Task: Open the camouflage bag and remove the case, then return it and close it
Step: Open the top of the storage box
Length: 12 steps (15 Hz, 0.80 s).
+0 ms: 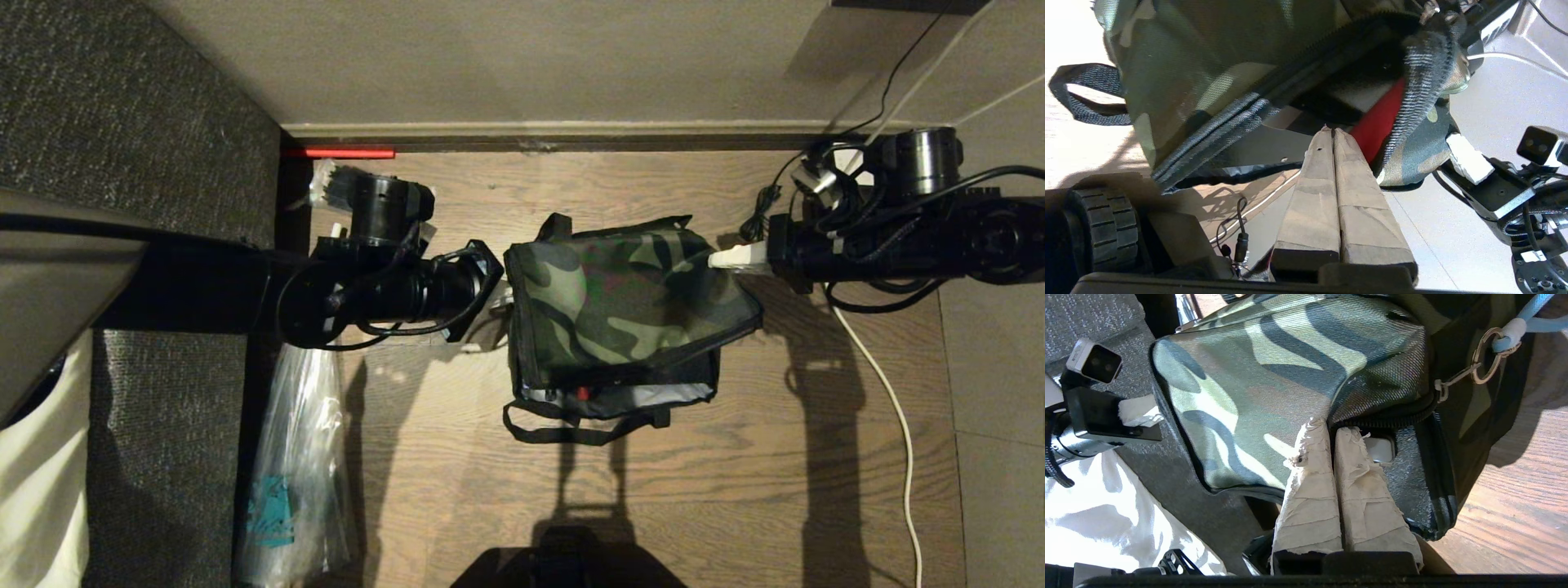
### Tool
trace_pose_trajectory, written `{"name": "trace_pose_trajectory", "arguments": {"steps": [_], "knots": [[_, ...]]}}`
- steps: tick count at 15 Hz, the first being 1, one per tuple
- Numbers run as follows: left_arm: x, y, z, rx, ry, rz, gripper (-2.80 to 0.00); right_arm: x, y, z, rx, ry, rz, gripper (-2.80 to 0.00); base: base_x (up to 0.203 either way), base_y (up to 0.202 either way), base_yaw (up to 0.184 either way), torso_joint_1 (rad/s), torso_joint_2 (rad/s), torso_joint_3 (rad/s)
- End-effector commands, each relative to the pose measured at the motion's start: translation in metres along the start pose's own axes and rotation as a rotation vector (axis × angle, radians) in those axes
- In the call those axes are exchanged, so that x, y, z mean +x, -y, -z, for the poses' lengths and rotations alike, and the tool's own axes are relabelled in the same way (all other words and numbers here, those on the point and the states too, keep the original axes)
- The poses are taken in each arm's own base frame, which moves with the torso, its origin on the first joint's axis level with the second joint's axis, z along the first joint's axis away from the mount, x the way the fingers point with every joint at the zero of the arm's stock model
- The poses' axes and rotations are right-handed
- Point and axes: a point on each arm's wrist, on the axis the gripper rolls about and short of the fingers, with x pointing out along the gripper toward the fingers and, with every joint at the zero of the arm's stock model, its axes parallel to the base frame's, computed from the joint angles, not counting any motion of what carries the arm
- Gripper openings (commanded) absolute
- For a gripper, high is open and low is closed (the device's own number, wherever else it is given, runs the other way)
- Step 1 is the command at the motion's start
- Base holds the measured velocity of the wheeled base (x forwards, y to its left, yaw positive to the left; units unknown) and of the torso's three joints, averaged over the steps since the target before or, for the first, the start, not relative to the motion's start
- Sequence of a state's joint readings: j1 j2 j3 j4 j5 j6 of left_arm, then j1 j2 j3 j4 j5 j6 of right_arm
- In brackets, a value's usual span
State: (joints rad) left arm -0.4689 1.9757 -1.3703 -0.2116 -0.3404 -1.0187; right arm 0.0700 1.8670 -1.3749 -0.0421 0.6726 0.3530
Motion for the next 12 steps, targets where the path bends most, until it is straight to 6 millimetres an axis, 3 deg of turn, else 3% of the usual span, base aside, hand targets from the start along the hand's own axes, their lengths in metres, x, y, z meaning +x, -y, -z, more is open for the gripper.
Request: {"name": "trace_pose_trajectory", "arguments": {"steps": [1, 8, 12], "knots": [[-0.002, 0.004, -0.001, -0.009, 0.004, 0.016, -2.80, 0.000, -0.001, -0.001, 0.019, 0.002, -0.006, -2.80, 0.000, 0.000, 0.000, 0.000, 0.00, 0.000], [0.004, -0.001, 0.030, -0.030, -0.087, -0.025, -2.80, 0.001, -0.002, -0.003, 0.035, 0.006, -0.009, -2.80, 0.000, 0.000, 0.000, 0.000, 0.00, 0.000], [0.007, -0.015, 0.055, -0.035, -0.160, -0.082, -2.80, 0.001, -0.003, -0.007, 0.041, 0.014, -0.013, -2.80, 0.000, 0.000, 0.000, 0.000, 0.00, 0.000]]}}
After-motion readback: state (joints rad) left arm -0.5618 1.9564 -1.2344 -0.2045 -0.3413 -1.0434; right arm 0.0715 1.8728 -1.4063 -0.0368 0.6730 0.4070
